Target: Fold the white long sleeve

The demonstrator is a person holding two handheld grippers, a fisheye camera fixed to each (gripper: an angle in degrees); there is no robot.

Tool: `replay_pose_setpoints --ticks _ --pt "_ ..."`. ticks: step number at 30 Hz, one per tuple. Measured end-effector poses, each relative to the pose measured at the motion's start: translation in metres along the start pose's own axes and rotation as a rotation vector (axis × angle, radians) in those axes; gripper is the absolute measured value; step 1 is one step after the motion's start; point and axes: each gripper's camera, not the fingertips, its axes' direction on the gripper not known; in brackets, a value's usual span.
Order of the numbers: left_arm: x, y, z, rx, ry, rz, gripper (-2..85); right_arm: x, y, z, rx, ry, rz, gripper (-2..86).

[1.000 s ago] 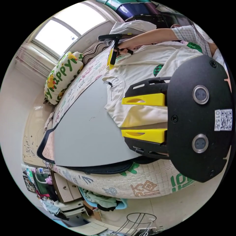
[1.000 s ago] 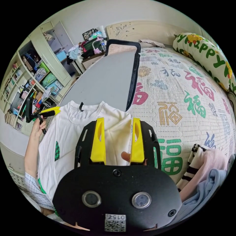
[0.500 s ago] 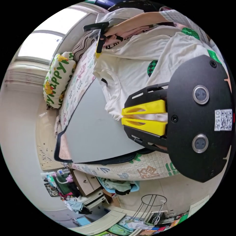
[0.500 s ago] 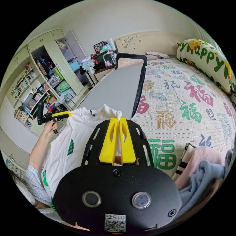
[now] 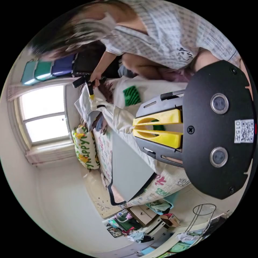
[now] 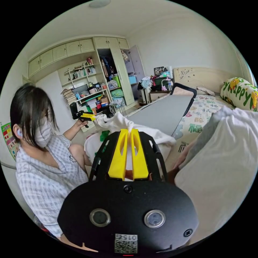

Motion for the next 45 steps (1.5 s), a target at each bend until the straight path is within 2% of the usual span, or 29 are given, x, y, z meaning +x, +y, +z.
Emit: replay_pose_setpoints --ticks 3,8,11,15,18,20,23,25,28,31,37,41,45 --pt "0.032 0.014 0.017 -0.067 0.053 0.046 0.8 -0.008 0.053 -0.002 -0.058 -0.024 0.076 0.6" --pt "0.034 0.016 0.006 -0.003 0.089 0.024 0.8 -0.004 0.081 -0.022 0.038 -0.105 0.167 0.8" --pt "0.043 0.02 0.025 -0.082 0.084 0.066 1.0 -0.013 0.083 -0.022 -0.023 -0.067 0.147 1.1" --pt "0.045 0.025 0.069 -0.259 0.188 0.077 1.5 -0.011 0.087 0.004 -0.261 -0.021 0.146 3.0" --pt "0.033 0.031 0.054 -0.236 0.195 0.05 2.1 -0.003 0.088 -0.01 -0.233 -0.035 0.186 4.7" --pt "0.012 0.033 0.035 -0.163 0.125 -0.022 2.7 0.001 0.081 -0.026 -0.173 0.017 0.199 5.1" --pt "-0.051 0.034 0.021 -0.049 0.041 -0.239 4.8 0.01 0.048 -0.031 -0.138 0.127 0.179 7.0" --pt "-0.112 0.04 0.034 -0.002 -0.003 -0.462 7.0 0.03 0.015 -0.016 -0.132 0.145 0.201 8.7" --pt "-0.184 0.062 0.071 0.001 0.034 -0.721 9.6 0.063 -0.025 0.01 -0.118 0.178 0.261 9.7" --pt "-0.234 0.091 0.112 -0.027 0.072 -0.881 10.7 0.095 -0.054 0.037 -0.166 0.261 0.317 10.6" --pt "-0.271 0.126 0.169 -0.009 0.194 -0.972 10.8 0.14 -0.076 0.075 -0.296 0.239 0.44 10.9" --pt "-0.28 0.132 0.2 -0.052 0.286 -0.952 9.7 0.158 -0.079 0.084 -0.306 0.218 0.49 10.3" --pt "-0.287 0.138 0.218 -0.039 0.339 -0.939 4.7 0.173 -0.083 0.087 -0.269 0.153 0.528 5.1"
